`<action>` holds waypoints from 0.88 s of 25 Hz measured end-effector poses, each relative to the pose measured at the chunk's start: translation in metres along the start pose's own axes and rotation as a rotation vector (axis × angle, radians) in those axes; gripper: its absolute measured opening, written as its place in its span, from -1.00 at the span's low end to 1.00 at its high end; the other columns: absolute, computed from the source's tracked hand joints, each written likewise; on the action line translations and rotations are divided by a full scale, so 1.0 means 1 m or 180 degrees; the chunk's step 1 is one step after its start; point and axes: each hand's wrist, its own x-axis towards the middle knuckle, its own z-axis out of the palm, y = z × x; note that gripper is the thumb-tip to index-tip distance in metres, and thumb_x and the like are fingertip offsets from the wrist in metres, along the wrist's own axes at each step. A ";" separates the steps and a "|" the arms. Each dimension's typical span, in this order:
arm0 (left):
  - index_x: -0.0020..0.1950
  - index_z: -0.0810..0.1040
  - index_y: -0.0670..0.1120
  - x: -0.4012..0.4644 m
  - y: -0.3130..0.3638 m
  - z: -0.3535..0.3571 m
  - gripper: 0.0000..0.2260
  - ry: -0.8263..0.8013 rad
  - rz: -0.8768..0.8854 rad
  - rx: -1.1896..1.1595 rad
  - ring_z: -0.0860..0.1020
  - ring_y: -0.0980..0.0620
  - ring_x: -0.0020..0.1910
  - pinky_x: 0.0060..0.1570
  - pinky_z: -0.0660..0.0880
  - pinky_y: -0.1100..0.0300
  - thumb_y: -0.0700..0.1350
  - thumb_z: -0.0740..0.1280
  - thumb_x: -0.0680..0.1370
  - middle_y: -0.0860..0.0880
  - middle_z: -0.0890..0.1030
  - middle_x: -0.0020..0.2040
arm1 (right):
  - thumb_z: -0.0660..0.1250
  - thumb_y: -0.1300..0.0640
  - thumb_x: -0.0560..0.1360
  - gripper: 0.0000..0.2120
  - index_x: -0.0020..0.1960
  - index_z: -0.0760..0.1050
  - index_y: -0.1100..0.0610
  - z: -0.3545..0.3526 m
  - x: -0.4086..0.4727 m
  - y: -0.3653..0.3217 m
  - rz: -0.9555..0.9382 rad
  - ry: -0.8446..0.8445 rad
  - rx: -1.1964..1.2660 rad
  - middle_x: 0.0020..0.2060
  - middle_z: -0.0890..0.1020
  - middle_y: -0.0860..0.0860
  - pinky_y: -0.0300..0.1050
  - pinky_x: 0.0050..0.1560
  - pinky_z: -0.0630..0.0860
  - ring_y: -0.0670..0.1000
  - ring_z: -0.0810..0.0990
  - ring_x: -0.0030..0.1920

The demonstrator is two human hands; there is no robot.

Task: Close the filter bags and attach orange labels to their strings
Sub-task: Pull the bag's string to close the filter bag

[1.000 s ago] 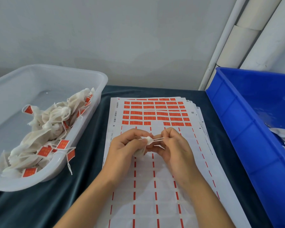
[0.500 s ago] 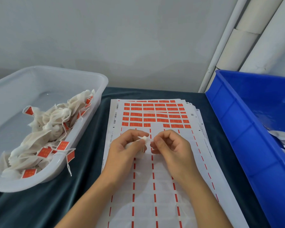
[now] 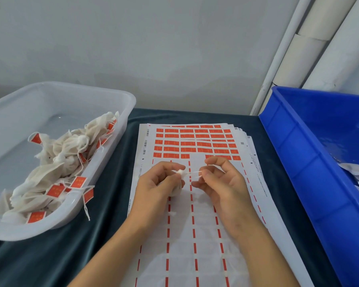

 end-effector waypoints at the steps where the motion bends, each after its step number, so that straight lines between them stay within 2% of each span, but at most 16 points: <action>1: -0.02 0.67 0.27 0.000 0.000 0.000 -0.73 0.0001 0.0003 0.0025 0.70 0.10 -0.03 -0.11 0.64 0.32 -0.13 0.35 0.67 0.12 0.72 -0.11 | 0.42 0.16 0.60 -0.83 0.17 0.61 0.02 -0.001 0.000 -0.001 0.0099 -0.0119 0.0255 0.01 0.72 0.06 -0.04 0.07 0.68 0.11 0.73 0.01; 4: 0.00 0.65 0.28 -0.001 -0.001 0.001 -0.75 -0.0135 0.0110 0.0165 0.69 0.11 -0.04 -0.11 0.63 0.32 -0.11 0.36 0.66 0.12 0.71 -0.12 | 0.38 0.14 0.53 -0.79 0.16 0.64 0.06 -0.003 0.000 -0.002 0.0170 -0.0283 0.0655 -0.02 0.69 0.15 -0.03 0.09 0.64 0.12 0.70 0.01; 7: 0.02 0.63 0.27 -0.002 -0.002 0.004 -0.90 -0.0268 0.0240 0.0387 0.65 0.11 -0.09 -0.15 0.61 0.33 0.05 0.36 0.61 0.11 0.68 -0.16 | 0.39 0.15 0.51 -0.77 0.15 0.61 0.12 -0.003 0.002 -0.002 0.0090 -0.0114 0.0747 0.01 0.70 0.19 -0.04 0.09 0.65 0.18 0.72 0.08; 11: 0.02 0.62 0.26 -0.002 -0.004 0.005 -0.92 -0.0301 0.0231 0.0558 0.63 0.18 -0.14 -0.23 0.51 0.44 0.06 0.36 0.64 0.13 0.67 -0.16 | 0.37 0.25 0.60 -0.91 0.06 0.59 0.10 -0.004 0.001 -0.002 0.0094 0.0047 0.0894 -0.01 0.71 0.18 -0.02 0.01 0.68 0.25 0.74 0.07; 14: 0.00 0.65 0.23 -0.004 -0.003 0.004 -0.90 -0.0419 0.0225 0.0563 0.61 0.19 -0.16 -0.21 0.47 0.48 0.14 0.34 0.59 0.13 0.66 -0.17 | 0.34 0.31 0.62 -0.84 -0.01 0.58 0.06 -0.007 0.002 -0.002 0.0193 0.0150 0.0934 -0.07 0.70 0.19 -0.03 -0.03 0.68 0.24 0.75 -0.01; 17: 0.00 0.66 0.26 -0.003 -0.001 0.002 -0.85 -0.0503 0.0226 0.0611 0.61 0.21 -0.10 -0.21 0.50 0.39 0.19 0.30 0.55 0.18 0.66 -0.13 | 0.35 0.34 0.60 -0.79 -0.07 0.58 0.04 -0.010 0.002 -0.006 0.0232 0.0170 0.1128 -0.10 0.69 0.21 -0.03 -0.05 0.68 0.22 0.74 -0.09; 20: 0.00 0.66 0.26 -0.001 0.000 0.001 -0.84 -0.0562 0.0217 0.0647 0.61 0.21 -0.02 -0.10 0.48 0.32 0.15 0.28 0.55 0.21 0.67 -0.06 | 0.35 0.38 0.59 -0.77 -0.12 0.55 0.08 -0.013 0.001 -0.008 0.0200 0.0164 0.1334 -0.12 0.68 0.23 -0.01 -0.05 0.68 0.21 0.73 -0.12; 22: 0.02 0.66 0.24 -0.001 0.000 0.000 -0.83 -0.0632 0.0221 0.0669 0.61 0.20 -0.03 -0.09 0.48 0.32 0.13 0.27 0.56 0.21 0.67 -0.06 | 0.34 0.37 0.60 -0.78 -0.12 0.51 0.10 -0.013 0.000 -0.009 0.0185 0.0206 0.1318 -0.10 0.68 0.23 0.00 -0.04 0.68 0.21 0.73 -0.11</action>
